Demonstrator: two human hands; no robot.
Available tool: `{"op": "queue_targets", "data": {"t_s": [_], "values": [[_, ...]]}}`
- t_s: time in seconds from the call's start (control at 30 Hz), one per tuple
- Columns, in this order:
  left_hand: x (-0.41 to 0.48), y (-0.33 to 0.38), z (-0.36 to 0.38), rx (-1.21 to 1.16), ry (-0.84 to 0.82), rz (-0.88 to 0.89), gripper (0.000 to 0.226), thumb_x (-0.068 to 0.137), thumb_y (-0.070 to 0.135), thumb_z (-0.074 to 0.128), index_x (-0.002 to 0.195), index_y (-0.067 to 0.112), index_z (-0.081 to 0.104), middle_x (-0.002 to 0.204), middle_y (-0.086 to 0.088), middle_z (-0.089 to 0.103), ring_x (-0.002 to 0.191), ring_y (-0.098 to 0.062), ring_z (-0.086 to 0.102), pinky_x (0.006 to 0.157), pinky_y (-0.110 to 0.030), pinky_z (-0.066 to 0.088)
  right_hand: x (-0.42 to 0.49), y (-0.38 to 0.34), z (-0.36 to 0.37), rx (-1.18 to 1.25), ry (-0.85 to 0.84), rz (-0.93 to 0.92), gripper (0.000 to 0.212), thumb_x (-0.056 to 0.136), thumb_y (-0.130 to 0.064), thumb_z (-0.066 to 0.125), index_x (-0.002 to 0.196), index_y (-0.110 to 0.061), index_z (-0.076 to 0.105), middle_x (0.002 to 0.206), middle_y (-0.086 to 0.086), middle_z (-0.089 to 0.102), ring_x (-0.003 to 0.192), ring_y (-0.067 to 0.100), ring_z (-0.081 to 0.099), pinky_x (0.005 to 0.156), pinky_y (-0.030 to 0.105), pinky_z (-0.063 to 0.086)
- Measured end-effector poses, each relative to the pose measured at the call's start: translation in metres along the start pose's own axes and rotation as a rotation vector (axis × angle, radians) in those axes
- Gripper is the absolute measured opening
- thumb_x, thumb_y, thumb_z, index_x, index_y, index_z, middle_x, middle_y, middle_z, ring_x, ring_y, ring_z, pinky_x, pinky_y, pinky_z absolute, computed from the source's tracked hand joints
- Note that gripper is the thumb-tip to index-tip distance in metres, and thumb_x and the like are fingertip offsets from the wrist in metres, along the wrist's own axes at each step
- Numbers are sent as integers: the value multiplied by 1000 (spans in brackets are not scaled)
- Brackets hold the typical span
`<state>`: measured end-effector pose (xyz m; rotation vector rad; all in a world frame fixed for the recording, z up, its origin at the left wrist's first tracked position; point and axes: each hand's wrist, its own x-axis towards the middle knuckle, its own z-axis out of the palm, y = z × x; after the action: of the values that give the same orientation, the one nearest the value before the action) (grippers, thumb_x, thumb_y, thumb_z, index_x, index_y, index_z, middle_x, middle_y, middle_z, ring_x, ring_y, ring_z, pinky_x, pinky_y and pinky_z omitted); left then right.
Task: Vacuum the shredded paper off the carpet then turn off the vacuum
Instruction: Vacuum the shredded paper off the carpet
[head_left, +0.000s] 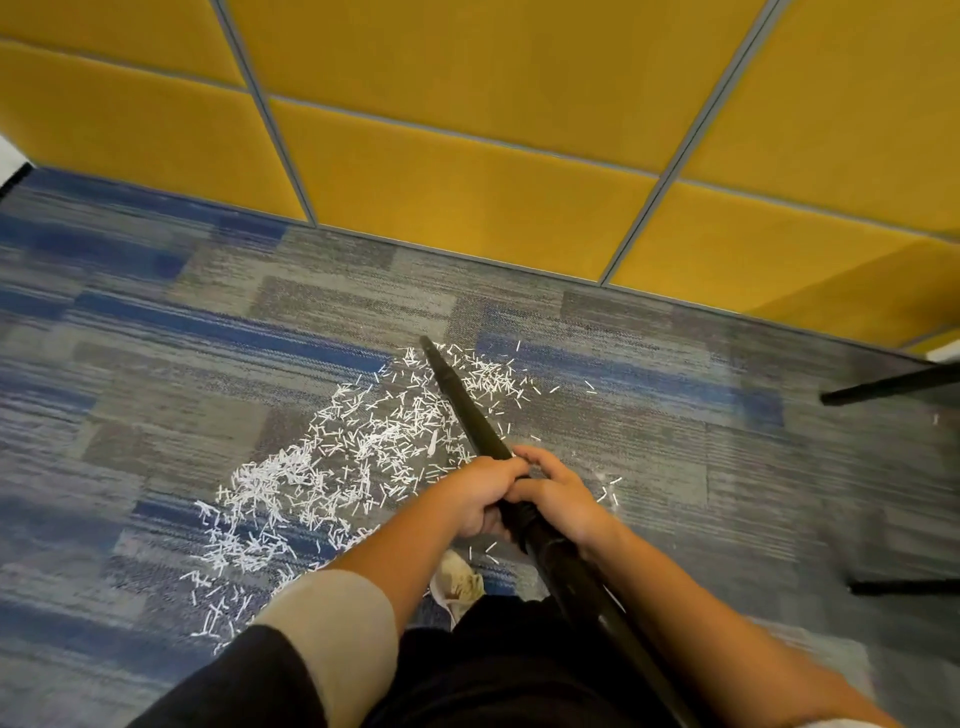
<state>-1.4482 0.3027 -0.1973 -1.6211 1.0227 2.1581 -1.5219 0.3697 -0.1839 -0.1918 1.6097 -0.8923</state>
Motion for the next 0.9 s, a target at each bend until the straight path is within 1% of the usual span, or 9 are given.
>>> {"op": "queue_targets", "data": {"t_s": [0.1, 0.2, 0.27, 0.33, 0.47, 0.63, 0.77, 0.87, 0.9], "values": [[2, -4, 4, 18, -23, -2, 12, 96, 22, 47, 89, 12, 51, 75, -11, 59, 71, -27, 60, 89, -50, 49, -4, 5, -3, 12, 9, 1, 53, 81, 7, 57, 126, -20, 50, 89, 10, 60, 67, 17, 57, 51, 21, 48], [1, -8, 3, 44, -29, 4, 13, 96, 24, 47, 94, 13, 51, 75, -10, 59, 68, -26, 60, 80, -48, 51, -6, 10, 0, -24, 22, 10, 55, 80, 3, 60, 127, -23, 51, 95, 13, 60, 65, 17, 59, 49, 20, 47], [0, -12, 0, 50, -22, 9, 13, 96, 25, 47, 93, 13, 51, 74, -10, 59, 66, -25, 60, 72, -44, 51, -8, 13, 3, -3, 4, 24, 54, 79, 3, 60, 125, -25, 51, 88, 12, 61, 56, 15, 60, 45, 20, 46], [-1, -17, -5, 38, -18, 5, 14, 97, 23, 47, 89, 12, 50, 73, -10, 58, 66, -26, 59, 76, -45, 52, -11, 14, 7, 9, -27, 28, 51, 81, 4, 58, 122, -26, 51, 82, 10, 61, 52, 14, 60, 43, 20, 46], [-8, -27, -16, 23, -12, -11, 15, 97, 26, 47, 90, 14, 50, 71, -8, 59, 64, -24, 60, 69, -41, 52, -17, 17, 17, -37, -63, 13, 52, 82, 4, 57, 125, -23, 50, 82, 5, 60, 65, 15, 58, 54, 20, 50], [-12, -42, -26, -28, -6, 13, 15, 96, 25, 48, 100, 11, 50, 78, -12, 60, 71, -29, 62, 88, -53, 49, -21, 24, 31, -95, -79, 12, 53, 81, 4, 58, 128, -20, 50, 82, 6, 61, 69, 18, 59, 61, 24, 51], [-19, -58, -33, -83, 4, 14, 14, 97, 25, 47, 99, 11, 50, 75, -11, 61, 64, -24, 62, 74, -45, 53, -26, 30, 42, -134, -99, 11, 52, 81, 4, 58, 126, -20, 50, 85, 6, 61, 72, 18, 60, 66, 26, 51], [-26, -70, -40, -133, 9, 10, 15, 98, 24, 46, 97, 11, 51, 73, -10, 62, 67, -26, 61, 80, -46, 51, -30, 35, 52, -154, -127, 15, 52, 81, 4, 59, 127, -19, 50, 93, 8, 61, 77, 19, 60, 70, 28, 51], [-29, -74, -43, -150, 13, 7, 16, 98, 24, 45, 94, 11, 52, 66, -9, 63, 66, -26, 61, 77, -44, 51, -32, 36, 55, -176, -140, 15, 52, 81, 4, 59, 128, -18, 50, 96, 7, 61, 79, 18, 61, 70, 26, 52]]}}
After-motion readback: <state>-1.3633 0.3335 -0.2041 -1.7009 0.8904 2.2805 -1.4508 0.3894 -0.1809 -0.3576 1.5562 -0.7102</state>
